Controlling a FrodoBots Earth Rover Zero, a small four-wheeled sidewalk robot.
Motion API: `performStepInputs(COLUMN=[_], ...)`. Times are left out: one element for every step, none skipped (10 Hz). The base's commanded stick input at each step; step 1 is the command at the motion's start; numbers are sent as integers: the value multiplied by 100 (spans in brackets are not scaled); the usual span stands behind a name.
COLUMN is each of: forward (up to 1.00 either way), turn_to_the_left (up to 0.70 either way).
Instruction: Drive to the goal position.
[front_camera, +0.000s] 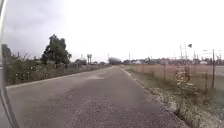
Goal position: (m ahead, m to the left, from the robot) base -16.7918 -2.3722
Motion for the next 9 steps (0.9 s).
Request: performStepInputs(forward=[9, 8, 8, 8, 7, 8, 8, 8, 8], turn_to_the_left=[0, 0, 0, 0, 0, 0, 0, 0, 0])
